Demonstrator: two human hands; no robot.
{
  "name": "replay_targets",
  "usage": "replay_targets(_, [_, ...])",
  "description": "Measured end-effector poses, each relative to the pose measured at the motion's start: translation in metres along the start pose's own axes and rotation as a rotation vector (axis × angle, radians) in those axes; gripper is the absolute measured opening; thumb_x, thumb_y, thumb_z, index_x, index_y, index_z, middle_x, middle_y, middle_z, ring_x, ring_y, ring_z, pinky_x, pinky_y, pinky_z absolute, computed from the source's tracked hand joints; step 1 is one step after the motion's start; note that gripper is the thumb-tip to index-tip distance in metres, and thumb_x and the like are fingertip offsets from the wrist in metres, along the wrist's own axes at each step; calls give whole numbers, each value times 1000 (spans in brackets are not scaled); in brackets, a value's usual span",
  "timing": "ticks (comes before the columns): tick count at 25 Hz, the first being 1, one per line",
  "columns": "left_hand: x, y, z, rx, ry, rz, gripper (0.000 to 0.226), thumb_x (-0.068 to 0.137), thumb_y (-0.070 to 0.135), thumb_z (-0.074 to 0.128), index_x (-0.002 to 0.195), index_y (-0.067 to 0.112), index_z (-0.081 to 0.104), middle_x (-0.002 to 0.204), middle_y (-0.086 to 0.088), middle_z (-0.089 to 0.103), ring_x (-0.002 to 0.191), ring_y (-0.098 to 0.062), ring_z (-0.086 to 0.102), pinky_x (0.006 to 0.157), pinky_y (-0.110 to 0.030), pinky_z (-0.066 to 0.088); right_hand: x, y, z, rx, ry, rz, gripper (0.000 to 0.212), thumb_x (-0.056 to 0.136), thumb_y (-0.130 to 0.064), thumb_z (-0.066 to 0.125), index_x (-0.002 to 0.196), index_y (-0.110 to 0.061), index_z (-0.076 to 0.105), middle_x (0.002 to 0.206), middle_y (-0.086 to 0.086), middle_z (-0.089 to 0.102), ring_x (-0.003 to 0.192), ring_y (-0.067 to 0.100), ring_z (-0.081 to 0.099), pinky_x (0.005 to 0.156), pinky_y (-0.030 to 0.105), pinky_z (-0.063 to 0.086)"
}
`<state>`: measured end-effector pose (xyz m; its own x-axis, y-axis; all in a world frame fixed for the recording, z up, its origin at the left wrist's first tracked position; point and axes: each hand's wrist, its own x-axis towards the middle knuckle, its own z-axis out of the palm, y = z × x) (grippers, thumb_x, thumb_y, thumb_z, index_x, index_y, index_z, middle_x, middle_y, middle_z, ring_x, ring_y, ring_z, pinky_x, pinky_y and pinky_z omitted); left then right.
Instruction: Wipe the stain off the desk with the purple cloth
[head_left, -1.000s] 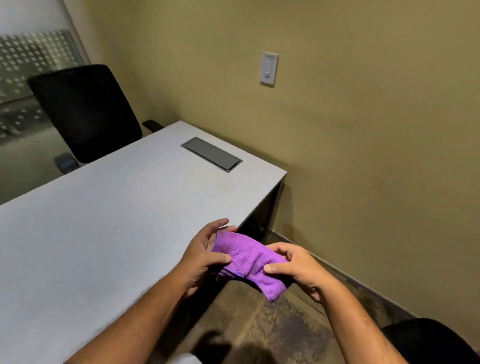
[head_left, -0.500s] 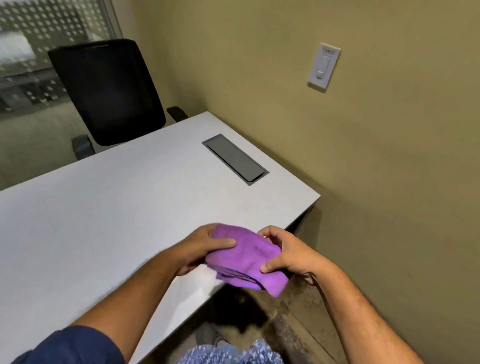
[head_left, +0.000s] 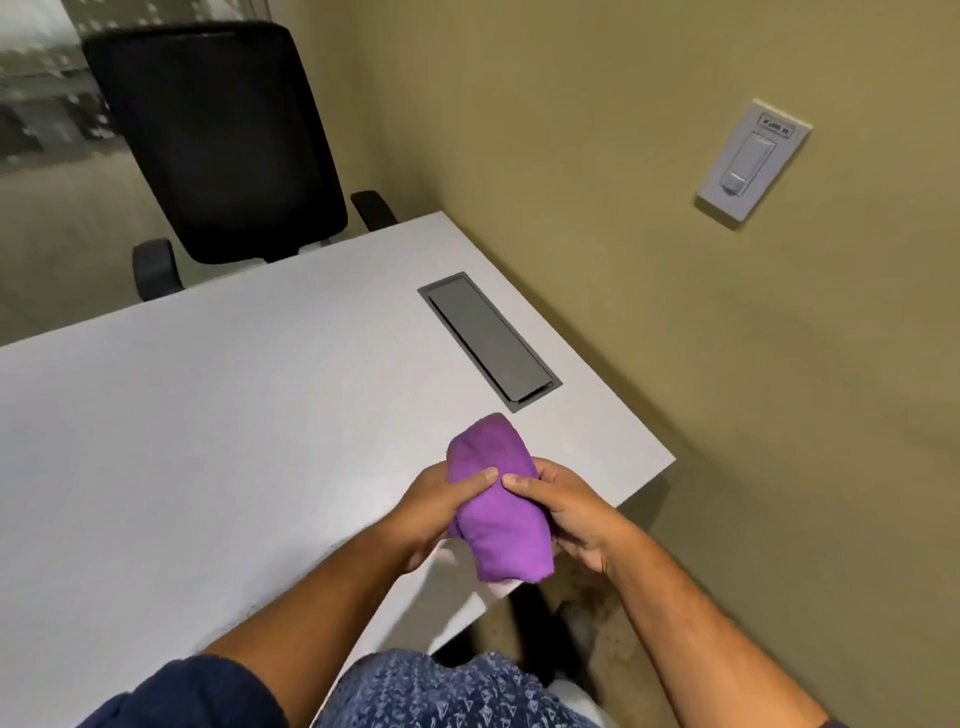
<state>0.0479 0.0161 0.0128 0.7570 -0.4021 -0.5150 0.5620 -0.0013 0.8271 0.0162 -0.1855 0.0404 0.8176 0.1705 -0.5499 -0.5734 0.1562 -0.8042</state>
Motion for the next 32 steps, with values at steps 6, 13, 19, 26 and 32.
replay_targets(6, [48,-1,18,70,484,135,19,102,48,67,108,33,78,101,11,84,95,-13,81,72,-23,63,58,-9,-49,-201,-125,65,64,84,-23,90,139,-13,58,127,20,77,114,35,78,99,53,63])
replay_targets(13, [97,0,39,-73,724,99,52,95,51,76,139,26,64,126,-2,78,106,-18,79,91,-38,66,113,-16,-100,-450,-324,-133,72,97,-16,77,154,-51,50,155,-7,57,133,13,67,103,43,62])
replay_targets(19, [80,-50,57,141,739,-379,94,95,33,79,168,12,24,168,-13,43,149,-31,49,120,-45,45,163,-3,-127,-1071,-352,-19,95,90,-9,79,168,-10,26,158,15,43,140,28,51,112,30,45])
replay_targets(26, [86,-74,75,370,529,-314,78,98,20,75,165,15,36,156,-2,52,141,-21,54,110,-25,47,182,16,-140,-1316,-407,-52,88,92,-25,75,168,-27,29,177,10,16,158,32,32,127,40,33])
replay_targets(32, [102,-62,78,717,367,-300,75,96,26,76,161,12,42,162,-11,48,145,-29,51,123,-40,40,173,12,-137,-1483,-389,-101,88,94,-30,71,169,-28,25,179,6,13,158,35,29,123,46,39])
